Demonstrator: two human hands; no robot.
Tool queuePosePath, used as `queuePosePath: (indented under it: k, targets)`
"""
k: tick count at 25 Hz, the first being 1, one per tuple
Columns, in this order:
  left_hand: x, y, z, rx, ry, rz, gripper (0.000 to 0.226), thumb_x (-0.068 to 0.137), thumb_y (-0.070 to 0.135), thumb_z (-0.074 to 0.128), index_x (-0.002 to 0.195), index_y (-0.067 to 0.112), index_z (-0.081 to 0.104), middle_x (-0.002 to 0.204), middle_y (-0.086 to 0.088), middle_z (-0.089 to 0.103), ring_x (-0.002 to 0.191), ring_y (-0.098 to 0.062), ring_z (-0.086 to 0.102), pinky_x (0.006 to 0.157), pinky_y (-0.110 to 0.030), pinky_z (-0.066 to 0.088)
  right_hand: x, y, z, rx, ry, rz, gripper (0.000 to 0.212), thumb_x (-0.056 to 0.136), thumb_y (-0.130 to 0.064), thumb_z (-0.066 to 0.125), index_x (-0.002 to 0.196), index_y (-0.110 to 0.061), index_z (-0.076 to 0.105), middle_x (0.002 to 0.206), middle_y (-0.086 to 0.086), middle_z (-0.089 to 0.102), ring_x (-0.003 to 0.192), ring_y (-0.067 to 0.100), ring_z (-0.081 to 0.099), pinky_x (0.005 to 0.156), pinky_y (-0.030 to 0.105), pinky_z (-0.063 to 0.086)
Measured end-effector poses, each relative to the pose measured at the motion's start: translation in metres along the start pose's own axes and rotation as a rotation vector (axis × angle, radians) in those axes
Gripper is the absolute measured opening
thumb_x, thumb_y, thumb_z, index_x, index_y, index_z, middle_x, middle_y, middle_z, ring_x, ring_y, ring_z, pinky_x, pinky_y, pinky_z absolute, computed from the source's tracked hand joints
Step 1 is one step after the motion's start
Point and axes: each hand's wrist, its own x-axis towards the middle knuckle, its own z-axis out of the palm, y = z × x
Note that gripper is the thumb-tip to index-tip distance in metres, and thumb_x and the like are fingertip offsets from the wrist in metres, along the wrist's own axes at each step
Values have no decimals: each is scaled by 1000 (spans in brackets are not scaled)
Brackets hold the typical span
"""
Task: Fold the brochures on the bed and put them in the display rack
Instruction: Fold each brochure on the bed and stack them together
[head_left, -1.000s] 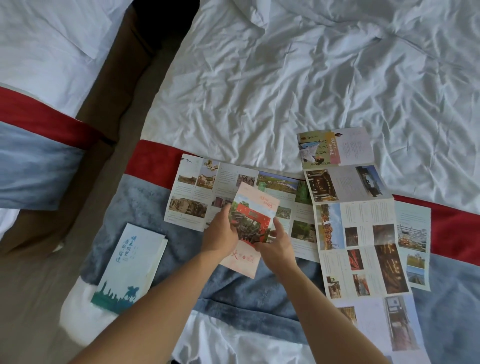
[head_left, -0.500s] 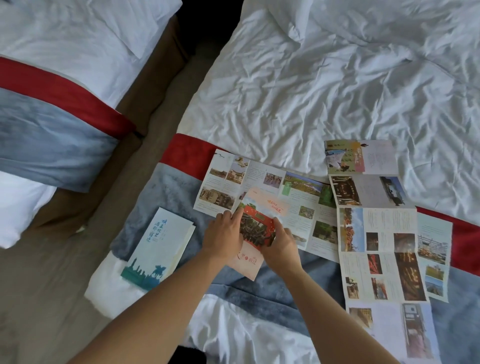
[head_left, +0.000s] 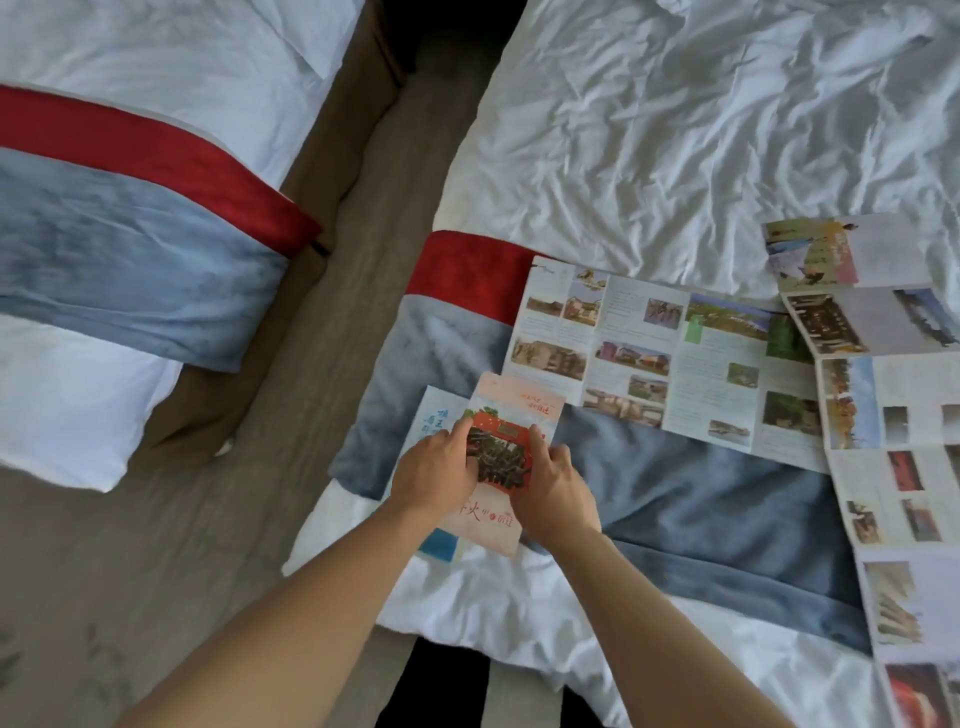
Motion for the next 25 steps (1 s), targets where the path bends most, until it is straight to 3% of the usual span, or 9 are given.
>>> queuePosePath:
  k: [4, 9, 14, 20, 25]
  targets:
    - [-5, -46, 1, -65, -15, -19, 51, 97, 28, 51, 146, 26, 37, 119, -5, 63, 100, -27, 65, 77, -42, 55, -1, -31, 38, -34, -32, 2, 71, 90, -22, 54, 149, -30, 15, 122, 6, 43, 102, 30, 60, 70, 35, 44]
    - [-9, -75, 10, -72, -74, -10, 39, 94, 22, 54, 133, 22, 47, 117, -6, 53, 87, -28, 64, 63, -33, 43, -1, -49, 61, -97, -65, 14, 72, 90, -22, 54, 150, -30, 16, 121, 6, 44, 102, 31, 59, 74, 39, 50]
    - [-8, -83, 17, -58, -118, -10, 61, 91, 22, 56, 149, 24, 34, 121, -6, 49, 97, -27, 61, 70, -36, 48, 3, -52, 63, -147, -127, 17, 82, 88, -23, 61, 153, -31, 12, 130, 6, 40, 110, 30, 56, 80, 41, 54]
    - [-10, -83, 22, 48, -136, 7, 55, 89, 28, 57, 142, 21, 41, 123, -5, 47, 104, -27, 58, 76, -38, 51, 8, -51, 65, -161, -160, 37, 75, 88, -25, 62, 151, -31, 22, 131, 8, 37, 113, 30, 55, 80, 41, 54]
    - [-9, -81, 21, 79, -148, 0, 48, 90, 27, 55, 136, 18, 45, 124, -6, 47, 105, -27, 57, 80, -39, 51, 11, -47, 67, -239, -166, 21, 57, 88, -27, 61, 142, -26, 40, 132, 7, 36, 112, 27, 53, 84, 41, 55]
